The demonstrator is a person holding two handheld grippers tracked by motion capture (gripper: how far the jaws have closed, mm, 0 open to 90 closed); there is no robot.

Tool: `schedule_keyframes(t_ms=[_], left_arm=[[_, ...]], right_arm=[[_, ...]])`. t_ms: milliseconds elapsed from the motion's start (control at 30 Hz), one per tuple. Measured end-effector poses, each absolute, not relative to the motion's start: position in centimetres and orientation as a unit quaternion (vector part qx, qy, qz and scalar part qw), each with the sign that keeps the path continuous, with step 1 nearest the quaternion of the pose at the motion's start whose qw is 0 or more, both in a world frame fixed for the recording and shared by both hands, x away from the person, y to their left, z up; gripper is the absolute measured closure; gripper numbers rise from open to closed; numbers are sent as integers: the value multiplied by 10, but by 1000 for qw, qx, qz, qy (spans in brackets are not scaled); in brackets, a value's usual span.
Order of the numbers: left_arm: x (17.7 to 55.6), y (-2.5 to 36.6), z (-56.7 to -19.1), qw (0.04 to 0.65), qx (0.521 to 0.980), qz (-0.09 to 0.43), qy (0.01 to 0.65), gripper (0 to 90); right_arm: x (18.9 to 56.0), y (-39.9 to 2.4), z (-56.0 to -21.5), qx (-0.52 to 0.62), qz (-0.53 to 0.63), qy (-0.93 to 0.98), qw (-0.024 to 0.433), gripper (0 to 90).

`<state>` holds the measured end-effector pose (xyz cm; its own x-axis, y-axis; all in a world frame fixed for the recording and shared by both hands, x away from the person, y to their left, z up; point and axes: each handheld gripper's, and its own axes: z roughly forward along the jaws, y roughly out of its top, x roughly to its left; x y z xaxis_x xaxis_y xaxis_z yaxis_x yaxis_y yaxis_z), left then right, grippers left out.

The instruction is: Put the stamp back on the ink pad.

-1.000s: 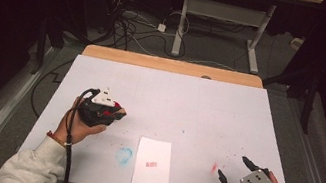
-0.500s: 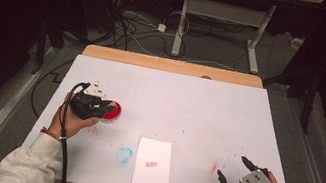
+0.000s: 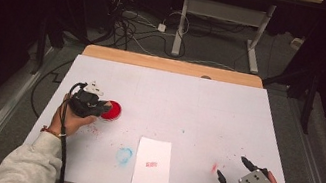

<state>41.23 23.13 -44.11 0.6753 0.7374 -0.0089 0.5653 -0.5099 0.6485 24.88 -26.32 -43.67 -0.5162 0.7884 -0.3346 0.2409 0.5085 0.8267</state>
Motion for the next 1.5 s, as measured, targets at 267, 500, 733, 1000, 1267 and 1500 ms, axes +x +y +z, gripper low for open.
schedule_keyframes(t_ms=[267,500,733,1000,1267,1500], left_arm=[[422,229,-452,309,855,118,400,732],[426,228,-459,298,858,108,404,731],[427,228,-461,302,855,105,408,730],[427,227,-461,301,854,107,411,723],[423,227,-455,312,850,129,404,627],[414,226,-443,330,840,170,395,527]], right_arm=[[249,-263,-437,323,370,790,366,208],[249,-263,-437,324,370,790,367,208],[249,-263,-438,325,371,789,366,208],[248,-262,-437,322,370,790,368,210],[248,-263,-436,323,369,787,374,210],[247,-262,-434,321,370,784,380,211]])
